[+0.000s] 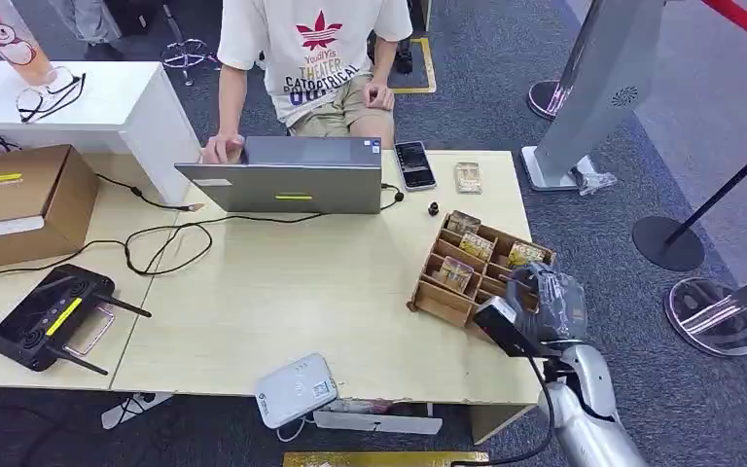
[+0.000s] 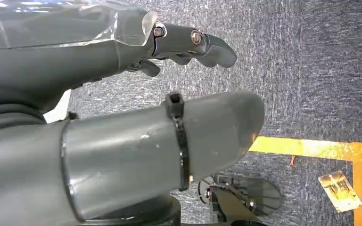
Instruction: Pass the card to the sensor for recognition and then transmit it.
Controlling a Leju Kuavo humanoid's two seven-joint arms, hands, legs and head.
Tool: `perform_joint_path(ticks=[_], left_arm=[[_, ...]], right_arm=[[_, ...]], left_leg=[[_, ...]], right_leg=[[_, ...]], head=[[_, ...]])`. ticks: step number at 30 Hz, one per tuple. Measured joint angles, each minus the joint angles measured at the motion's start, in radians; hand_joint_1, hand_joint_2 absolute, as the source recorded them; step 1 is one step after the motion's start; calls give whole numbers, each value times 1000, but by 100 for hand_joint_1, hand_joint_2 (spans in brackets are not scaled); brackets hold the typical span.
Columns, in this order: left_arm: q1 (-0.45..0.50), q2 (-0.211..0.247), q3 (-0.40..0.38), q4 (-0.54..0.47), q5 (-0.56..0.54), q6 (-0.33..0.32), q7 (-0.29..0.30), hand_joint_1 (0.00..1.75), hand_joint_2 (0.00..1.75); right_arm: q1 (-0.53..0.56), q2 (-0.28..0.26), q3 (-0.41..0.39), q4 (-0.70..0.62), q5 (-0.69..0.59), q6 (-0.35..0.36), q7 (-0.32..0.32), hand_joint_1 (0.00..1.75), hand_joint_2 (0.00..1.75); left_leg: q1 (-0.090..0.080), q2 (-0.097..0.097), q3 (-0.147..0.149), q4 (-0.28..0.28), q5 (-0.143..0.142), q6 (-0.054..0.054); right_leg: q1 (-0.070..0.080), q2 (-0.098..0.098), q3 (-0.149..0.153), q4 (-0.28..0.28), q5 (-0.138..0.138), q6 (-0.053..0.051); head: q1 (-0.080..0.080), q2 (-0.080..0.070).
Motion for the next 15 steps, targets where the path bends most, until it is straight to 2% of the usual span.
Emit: perform_joint_path(ticks=[3,6,15], left_arm=[[0,0,2,2,0,0,0,0,0],[0,1,2,5,0,-1,0,0,0],[0,1,2,5,-10,-6,0,0,0]], right_arm=[[-4,0,0,2,0,1,-1,152,175],[-10,0,0,5,3,1,-2,157,175],[-18,0,1,10,-9,0,-10,152,175]], left_leg=[[0,0,0,0,0,0],[0,0,0,0,0,0],[0,0,0,0,0,0]], right_leg=[[0,0,0,0,0,0],[0,0,0,0,0,0],[0,0,0,0,0,0]], head=[[0,0],[0,0],[0,0]])
